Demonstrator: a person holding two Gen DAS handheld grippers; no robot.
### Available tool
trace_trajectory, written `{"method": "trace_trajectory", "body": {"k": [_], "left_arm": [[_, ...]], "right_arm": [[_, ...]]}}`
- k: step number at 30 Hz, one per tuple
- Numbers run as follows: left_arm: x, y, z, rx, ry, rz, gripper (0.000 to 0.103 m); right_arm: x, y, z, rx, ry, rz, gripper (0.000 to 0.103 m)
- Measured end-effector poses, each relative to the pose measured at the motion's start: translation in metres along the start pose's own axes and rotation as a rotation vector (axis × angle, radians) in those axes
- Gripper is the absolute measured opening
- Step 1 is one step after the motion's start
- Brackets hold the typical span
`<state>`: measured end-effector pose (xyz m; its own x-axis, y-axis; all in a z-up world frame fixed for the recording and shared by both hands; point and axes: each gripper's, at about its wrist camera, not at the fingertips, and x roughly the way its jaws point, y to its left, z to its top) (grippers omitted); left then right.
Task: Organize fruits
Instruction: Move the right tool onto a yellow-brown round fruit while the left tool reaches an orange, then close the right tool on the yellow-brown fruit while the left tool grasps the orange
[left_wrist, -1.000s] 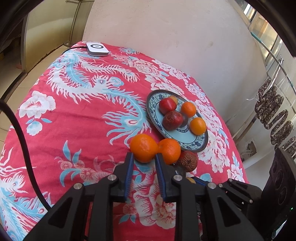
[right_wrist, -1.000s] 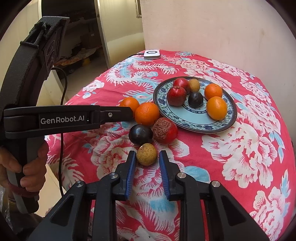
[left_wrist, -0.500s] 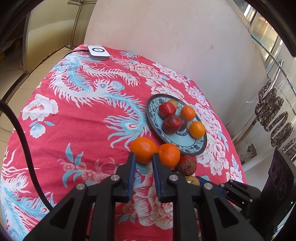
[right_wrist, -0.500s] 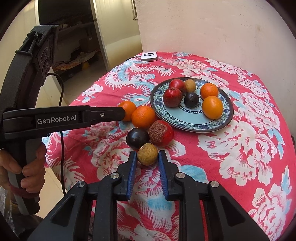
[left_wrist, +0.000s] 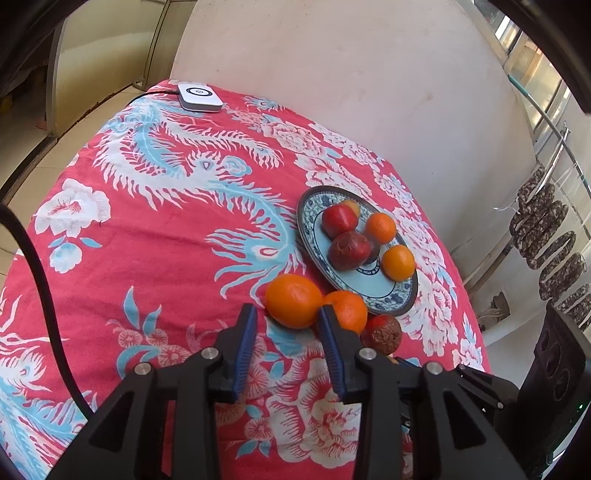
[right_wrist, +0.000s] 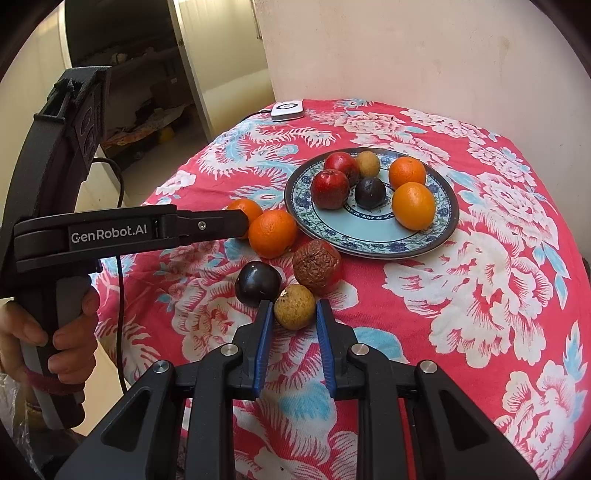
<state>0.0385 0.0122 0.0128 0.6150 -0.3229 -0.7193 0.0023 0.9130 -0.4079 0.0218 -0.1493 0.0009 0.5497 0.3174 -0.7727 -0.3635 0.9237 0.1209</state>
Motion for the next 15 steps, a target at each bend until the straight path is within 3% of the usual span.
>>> {"method": "trace_trajectory", "body": {"k": [3, 5, 15], "left_arm": [[0.0000, -0.0011, 0.0001, 0.009, -0.007, 0.002, 0.035], [-0.0004, -0.0014, 0.0000, 0.013, -0.006, -0.016, 0.029], [-0.0039, -0.0022, -0.0021, 0.012, 0.001, 0.000, 0.028]], "right_arm": [[0.0004, 0.0005, -0.0001, -0.010, -0.001, 0.000, 0.025], [0.0009, 0.0017, 0.0000, -0.019, -0.002, 0.000, 0.025], [0.0031, 0.0016, 0.0010, -0.028, -0.008, 0.013, 0.025]]}}
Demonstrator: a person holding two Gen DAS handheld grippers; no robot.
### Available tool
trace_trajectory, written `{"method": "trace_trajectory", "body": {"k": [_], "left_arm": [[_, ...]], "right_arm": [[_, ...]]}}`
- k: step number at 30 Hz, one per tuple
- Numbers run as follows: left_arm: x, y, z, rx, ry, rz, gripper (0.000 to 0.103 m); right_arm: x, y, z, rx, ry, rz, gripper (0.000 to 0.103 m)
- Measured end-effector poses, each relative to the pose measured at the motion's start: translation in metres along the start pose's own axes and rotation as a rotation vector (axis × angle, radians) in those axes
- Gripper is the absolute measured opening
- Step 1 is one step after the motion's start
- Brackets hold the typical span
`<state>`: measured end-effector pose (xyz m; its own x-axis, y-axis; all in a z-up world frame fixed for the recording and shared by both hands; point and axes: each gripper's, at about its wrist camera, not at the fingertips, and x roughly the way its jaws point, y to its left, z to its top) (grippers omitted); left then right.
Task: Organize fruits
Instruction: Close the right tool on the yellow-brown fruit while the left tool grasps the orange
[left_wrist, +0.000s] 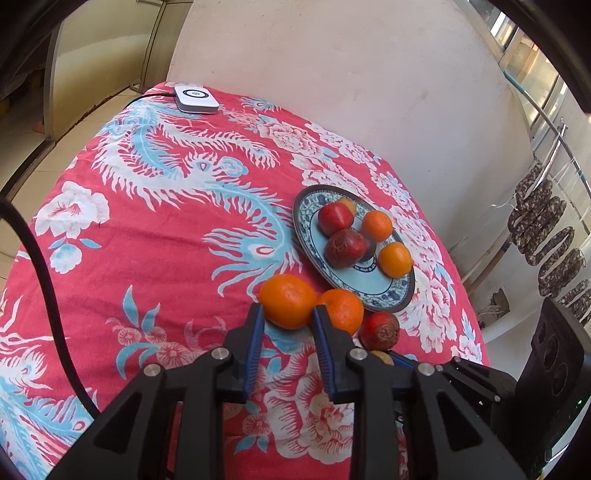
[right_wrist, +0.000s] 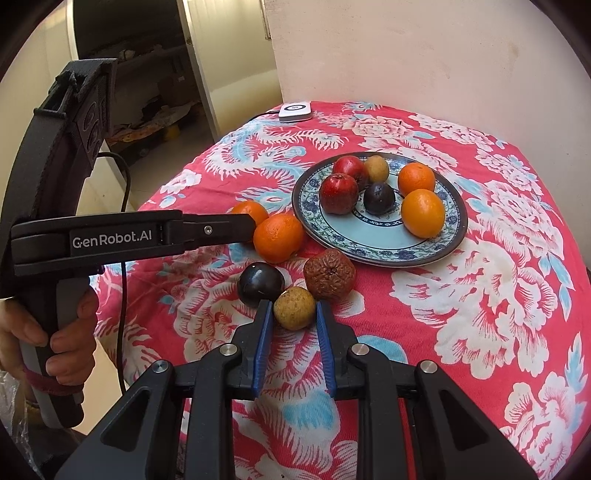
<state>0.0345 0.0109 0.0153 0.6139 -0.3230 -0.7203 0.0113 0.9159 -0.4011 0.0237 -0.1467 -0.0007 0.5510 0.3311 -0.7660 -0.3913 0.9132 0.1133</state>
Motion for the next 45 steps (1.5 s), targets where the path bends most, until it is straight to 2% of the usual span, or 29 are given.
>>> {"method": "trace_trajectory", "body": {"k": [15, 18, 22, 33, 35, 38, 45], "left_arm": [[-0.014, 0.001, -0.007, -0.017, -0.005, 0.025, 0.028], [-0.015, 0.000, -0.007, -0.014, -0.006, 0.027, 0.027], [-0.016, -0.002, -0.007, -0.012, -0.009, 0.029, 0.027], [-0.022, -0.006, -0.005, -0.012, -0.018, 0.032, 0.026], [-0.023, -0.007, -0.005, -0.011, -0.019, 0.032, 0.024], [-0.026, -0.008, -0.005, -0.012, -0.025, 0.026, 0.016], [-0.028, -0.006, -0.009, -0.009, -0.013, 0.030, 0.016]], "right_arm": [[0.003, 0.005, 0.002, -0.023, -0.002, 0.011, 0.033], [0.003, 0.004, 0.002, -0.014, -0.003, 0.015, 0.032], [0.001, 0.003, 0.002, -0.017, -0.010, 0.006, 0.025], [-0.010, 0.004, 0.002, -0.018, -0.038, 0.017, 0.025], [-0.013, 0.004, 0.002, -0.016, -0.047, 0.015, 0.025], [-0.017, 0.002, 0.002, -0.010, -0.058, 0.012, 0.025], [-0.021, -0.003, 0.002, 0.004, -0.069, 0.006, 0.025]]}}
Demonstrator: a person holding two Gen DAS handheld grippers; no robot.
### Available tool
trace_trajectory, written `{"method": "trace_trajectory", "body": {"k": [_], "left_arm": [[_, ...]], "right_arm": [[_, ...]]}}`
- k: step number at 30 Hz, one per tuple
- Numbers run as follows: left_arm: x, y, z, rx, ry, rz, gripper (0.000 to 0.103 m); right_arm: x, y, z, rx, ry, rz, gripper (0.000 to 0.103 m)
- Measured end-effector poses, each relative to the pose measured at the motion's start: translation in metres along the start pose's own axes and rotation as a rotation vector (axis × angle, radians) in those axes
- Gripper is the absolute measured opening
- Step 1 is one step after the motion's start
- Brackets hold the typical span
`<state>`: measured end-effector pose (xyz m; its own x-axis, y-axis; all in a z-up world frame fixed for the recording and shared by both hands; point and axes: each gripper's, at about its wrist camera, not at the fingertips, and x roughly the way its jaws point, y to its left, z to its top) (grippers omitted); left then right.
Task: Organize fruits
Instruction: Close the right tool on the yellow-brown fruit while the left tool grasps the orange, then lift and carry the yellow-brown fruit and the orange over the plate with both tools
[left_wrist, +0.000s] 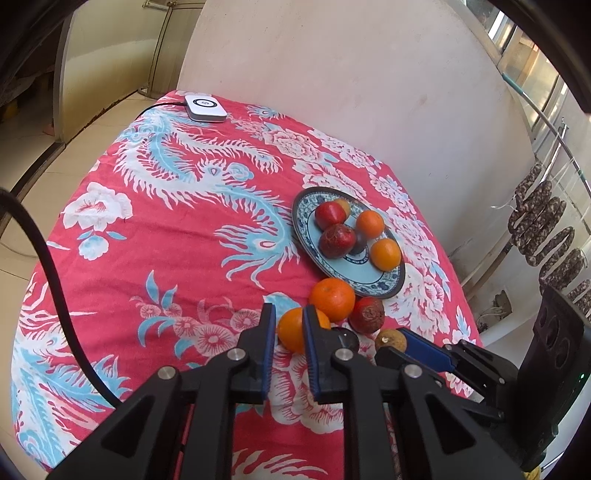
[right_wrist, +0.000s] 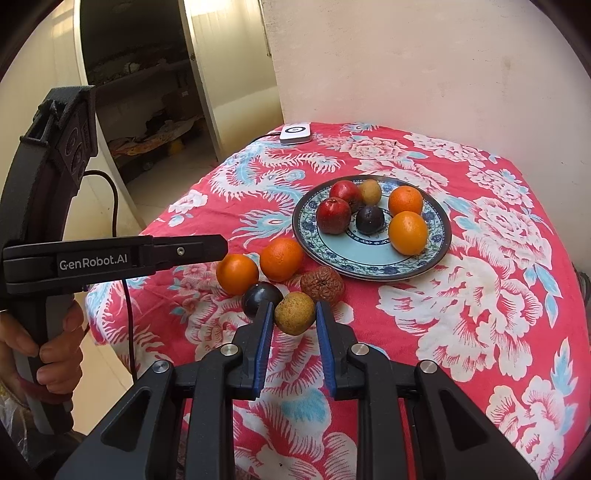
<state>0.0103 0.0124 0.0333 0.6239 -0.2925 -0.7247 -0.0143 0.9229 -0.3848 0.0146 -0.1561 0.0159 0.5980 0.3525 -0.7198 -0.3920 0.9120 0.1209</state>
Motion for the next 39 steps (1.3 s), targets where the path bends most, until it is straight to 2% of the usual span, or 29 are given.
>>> {"method": "trace_trajectory", "body": {"k": [6, 16, 25, 39], "left_arm": [[-0.005, 0.005, -0.006, 0.009, 0.011, 0.009, 0.016], [0.007, -0.010, -0.003, 0.046, 0.028, 0.006, 0.038], [0.023, -0.013, -0.003, 0.050, 0.058, 0.014, 0.039], [0.021, -0.009, -0.004, 0.034, 0.042, -0.006, 0.036]], "right_arm": [[-0.005, -0.003, -0.001, 0.013, -0.014, 0.002, 0.025], [-0.007, -0.010, -0.003, 0.027, -0.024, 0.012, 0.025], [-0.008, -0.015, -0.003, 0.041, -0.029, 0.010, 0.025], [-0.007, -0.014, -0.002, 0.037, -0.021, 0.006, 0.025]]}}
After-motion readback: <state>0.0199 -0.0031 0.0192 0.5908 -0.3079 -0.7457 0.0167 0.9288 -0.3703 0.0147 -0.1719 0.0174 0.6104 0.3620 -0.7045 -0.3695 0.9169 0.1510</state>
